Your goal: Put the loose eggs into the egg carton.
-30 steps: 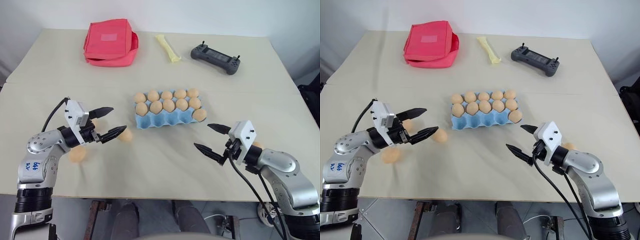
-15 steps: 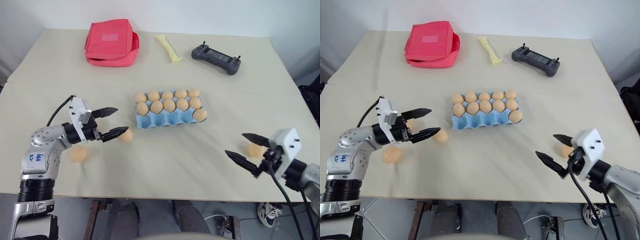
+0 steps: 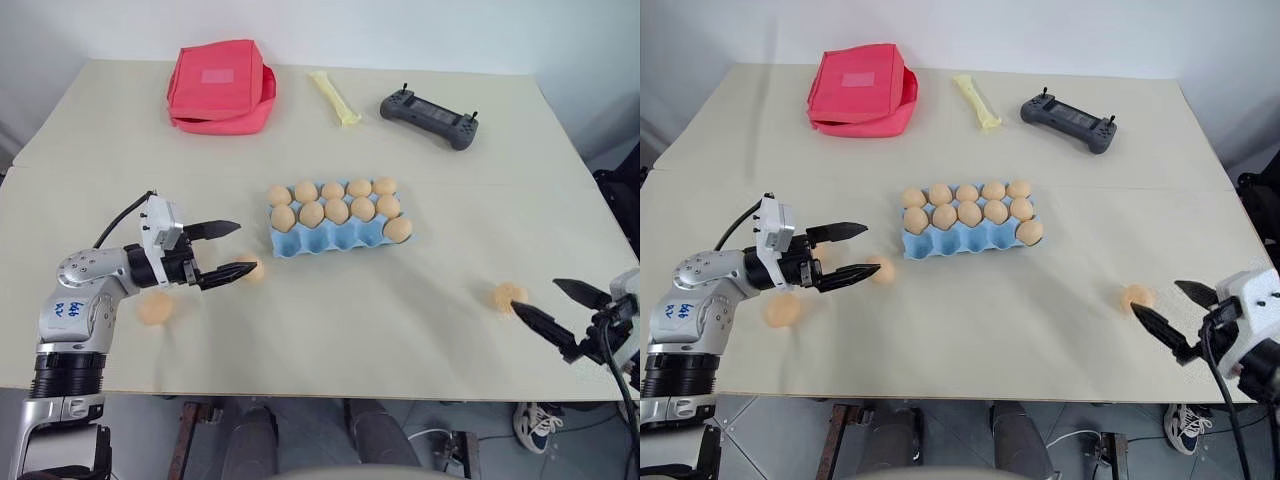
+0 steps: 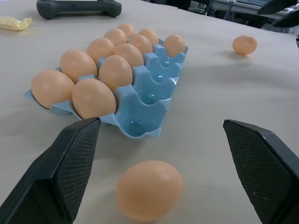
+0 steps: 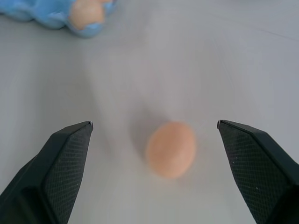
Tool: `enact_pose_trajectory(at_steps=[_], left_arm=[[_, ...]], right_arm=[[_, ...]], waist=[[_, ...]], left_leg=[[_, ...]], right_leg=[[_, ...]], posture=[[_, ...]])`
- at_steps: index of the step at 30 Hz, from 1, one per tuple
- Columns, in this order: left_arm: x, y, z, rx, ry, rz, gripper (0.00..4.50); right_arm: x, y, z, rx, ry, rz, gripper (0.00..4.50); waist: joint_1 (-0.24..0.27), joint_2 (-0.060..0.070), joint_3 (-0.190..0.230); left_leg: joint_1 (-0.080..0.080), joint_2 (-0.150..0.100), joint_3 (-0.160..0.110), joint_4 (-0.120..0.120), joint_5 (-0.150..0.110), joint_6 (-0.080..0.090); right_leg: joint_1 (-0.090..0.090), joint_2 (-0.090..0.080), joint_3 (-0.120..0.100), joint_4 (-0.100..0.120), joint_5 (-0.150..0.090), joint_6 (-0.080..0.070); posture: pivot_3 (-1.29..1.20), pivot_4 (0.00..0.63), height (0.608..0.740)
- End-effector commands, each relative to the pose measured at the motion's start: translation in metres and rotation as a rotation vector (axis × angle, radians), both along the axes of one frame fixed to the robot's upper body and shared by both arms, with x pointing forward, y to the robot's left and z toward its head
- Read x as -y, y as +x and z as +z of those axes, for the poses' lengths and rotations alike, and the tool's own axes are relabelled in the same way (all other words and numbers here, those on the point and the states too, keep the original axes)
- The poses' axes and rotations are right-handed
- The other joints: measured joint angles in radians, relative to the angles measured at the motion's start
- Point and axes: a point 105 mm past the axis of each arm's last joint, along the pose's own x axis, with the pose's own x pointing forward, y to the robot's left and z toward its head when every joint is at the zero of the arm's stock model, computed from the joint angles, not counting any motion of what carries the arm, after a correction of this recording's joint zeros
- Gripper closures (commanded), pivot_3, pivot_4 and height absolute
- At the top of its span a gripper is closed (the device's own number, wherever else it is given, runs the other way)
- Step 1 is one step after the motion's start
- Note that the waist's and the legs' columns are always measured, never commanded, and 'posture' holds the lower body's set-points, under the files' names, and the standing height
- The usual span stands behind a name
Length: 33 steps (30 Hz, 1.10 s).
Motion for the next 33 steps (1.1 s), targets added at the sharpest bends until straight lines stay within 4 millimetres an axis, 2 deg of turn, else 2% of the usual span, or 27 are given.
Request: enact_pose_trajectory(at_steps=[1, 7, 16, 18, 23, 24, 25, 29, 33], left_arm=[[0.002, -0.005, 0.008, 0.044, -0.004, -0.01, 0.01], [0.002, -0.009, 0.008, 0.054, -0.008, 0.007, 0.01], [0.003, -0.011, 0.007, 0.063, -0.014, 0.025, 0.01], [0.004, -0.011, 0.007, 0.066, -0.015, 0.026, 0.0], [0.004, -0.011, 0.007, 0.067, -0.015, 0.028, 0.0], [0.004, -0.011, 0.007, 0.068, -0.014, 0.029, 0.0], [0.003, -0.011, 0.007, 0.068, -0.013, 0.031, 0.0], [0.001, -0.01, 0.008, 0.071, -0.011, 0.038, 0.0], [0.002, -0.01, 0.009, 0.077, -0.014, 0.045, 0.0]], right_arm=[[0.007, 0.012, -0.007, 0.021, 0.059, -0.072, 0.0], [0.011, 0.022, -0.028, 0.003, 0.114, -0.134, 0.0], [-0.001, 0.03, -0.055, -0.052, 0.15, -0.139, 0.0], [0.001, 0.033, -0.056, -0.037, 0.143, -0.16, 0.41], [-0.003, 0.037, -0.045, 0.015, 0.139, -0.15, 2.04], [-0.006, 0.038, -0.039, 0.033, 0.129, -0.131, 2.48], [-0.011, 0.039, -0.031, 0.056, 0.12, -0.105, 2.7], [-0.043, 0.049, 0.002, 0.141, 0.094, 0.029, 2.85], [-0.089, 0.065, 0.026, 0.192, 0.092, 0.169, 2.85]], waist=[[0.0, 0.0, 0.0], [0.002, 0.0, 0.0], [0.0, 0.0, 0.0], [-0.001, 0.0, 0.0], [0.0, 0.0, 0.0], [0.0, 0.0, 0.0], [0.0, 0.0, 0.0], [-0.008, 0.001, 0.0], [-0.019, 0.001, 0.0]], left_leg=[[0.0, 0.0, 0.0, 0.0, 0.0, 0.0], [0.0, 0.0, 0.0, -0.002, 0.0, 0.0], [0.0, 0.0, 0.0, 0.0, 0.0, 0.0], [0.0, 0.0, 0.0, 0.0, 0.0, 0.0], [0.0, 0.0, 0.0, -0.001, 0.0, 0.0], [0.0, 0.0, 0.0, -0.001, 0.0, 0.0], [0.0, 0.0, 0.0, -0.001, 0.0, 0.0], [0.0, 0.0, 0.0, 0.0, 0.0, 0.0], [0.0, 0.0, 0.0, 0.0, 0.001, 0.001]], right_leg=[[0.0, 0.0, 0.0, 0.0, 0.0, 0.0], [-0.001, 0.0, 0.0, 0.0, 0.0, 0.0], [-0.001, 0.0, 0.0, 0.001, 0.0, 0.001], [0.0, 0.0, 0.0, 0.001, 0.0, 0.001], [-0.001, 0.0, 0.0, 0.001, 0.0, 0.001], [-0.001, 0.0, 0.0, 0.001, 0.0, 0.001], [-0.001, 0.0, 0.0, 0.001, 0.0, 0.001], [-0.001, 0.0, 0.0, 0.001, 0.0, 0.001], [-0.001, 0.0, 0.0, 0.002, 0.001, 0.001]], posture=[[0.0, 0.15, 0.74], [0.0, 0.15, 0.74], [0.0, 0.15, 0.74], [0.0, 0.15, 0.74], [0.0, 0.15, 0.74], [0.0, 0.15, 0.74], [0.0, 0.15, 0.74], [0.0, 0.15, 0.74], [0.0, 0.15, 0.74]])
